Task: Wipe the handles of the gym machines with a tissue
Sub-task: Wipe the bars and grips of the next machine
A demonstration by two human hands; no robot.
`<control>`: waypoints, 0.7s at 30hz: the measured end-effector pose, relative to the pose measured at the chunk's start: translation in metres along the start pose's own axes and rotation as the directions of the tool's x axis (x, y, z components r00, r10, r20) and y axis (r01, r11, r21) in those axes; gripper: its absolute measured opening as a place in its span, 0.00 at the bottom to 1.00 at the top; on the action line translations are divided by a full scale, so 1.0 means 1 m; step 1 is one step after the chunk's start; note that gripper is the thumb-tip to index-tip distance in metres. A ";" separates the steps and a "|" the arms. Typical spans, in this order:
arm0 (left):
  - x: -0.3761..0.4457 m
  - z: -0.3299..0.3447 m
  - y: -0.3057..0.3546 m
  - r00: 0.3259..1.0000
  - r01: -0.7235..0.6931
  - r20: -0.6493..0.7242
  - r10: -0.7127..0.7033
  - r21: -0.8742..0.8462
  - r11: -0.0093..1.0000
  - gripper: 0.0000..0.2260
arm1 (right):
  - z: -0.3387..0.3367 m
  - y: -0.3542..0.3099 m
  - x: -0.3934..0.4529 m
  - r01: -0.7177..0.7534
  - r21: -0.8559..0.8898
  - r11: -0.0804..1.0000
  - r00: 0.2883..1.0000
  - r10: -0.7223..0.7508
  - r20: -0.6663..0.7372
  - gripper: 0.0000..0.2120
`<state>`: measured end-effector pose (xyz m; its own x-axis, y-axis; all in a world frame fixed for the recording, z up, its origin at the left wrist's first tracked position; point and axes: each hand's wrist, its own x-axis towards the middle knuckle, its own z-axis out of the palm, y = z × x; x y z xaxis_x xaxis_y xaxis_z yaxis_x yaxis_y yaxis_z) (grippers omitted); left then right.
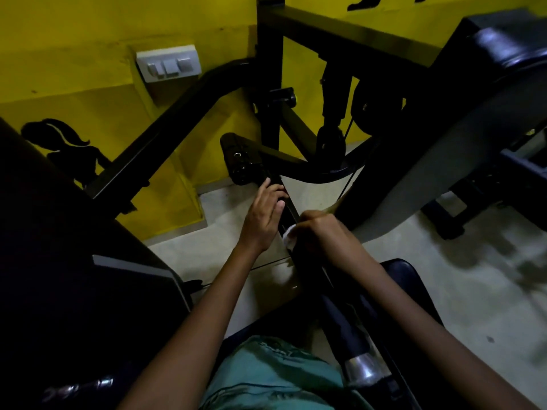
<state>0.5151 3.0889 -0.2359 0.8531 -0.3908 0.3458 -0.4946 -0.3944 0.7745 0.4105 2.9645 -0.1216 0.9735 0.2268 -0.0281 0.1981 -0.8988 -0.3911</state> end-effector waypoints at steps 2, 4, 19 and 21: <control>0.000 0.000 0.001 1.000 0.000 -0.009 0.000 0.019 1.000 0.24 | 0.006 -0.012 0.004 -0.012 -0.070 0.998 1.000 0.012 -0.001 0.14; 0.000 -0.001 0.003 1.000 -0.004 0.002 0.004 0.036 0.999 0.25 | 0.010 -0.019 0.000 0.005 -0.086 0.996 1.000 -0.003 0.023 0.15; 0.000 -0.001 0.001 0.999 -0.004 0.038 0.005 -0.015 1.000 0.25 | 0.006 -0.014 -0.039 -0.067 0.089 0.994 0.997 0.070 -0.032 0.12; -0.001 0.004 0.003 1.000 0.013 -0.017 -0.014 -0.083 0.996 0.24 | 0.008 -0.009 -0.039 -0.097 0.080 0.992 0.990 0.104 -0.097 0.12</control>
<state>0.5126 3.0849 -0.2360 0.8627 -0.3707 0.3440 -0.4683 -0.3288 0.8201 0.3695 2.9664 -0.1241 0.9953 0.0944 0.0209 0.0934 -0.8834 -0.4592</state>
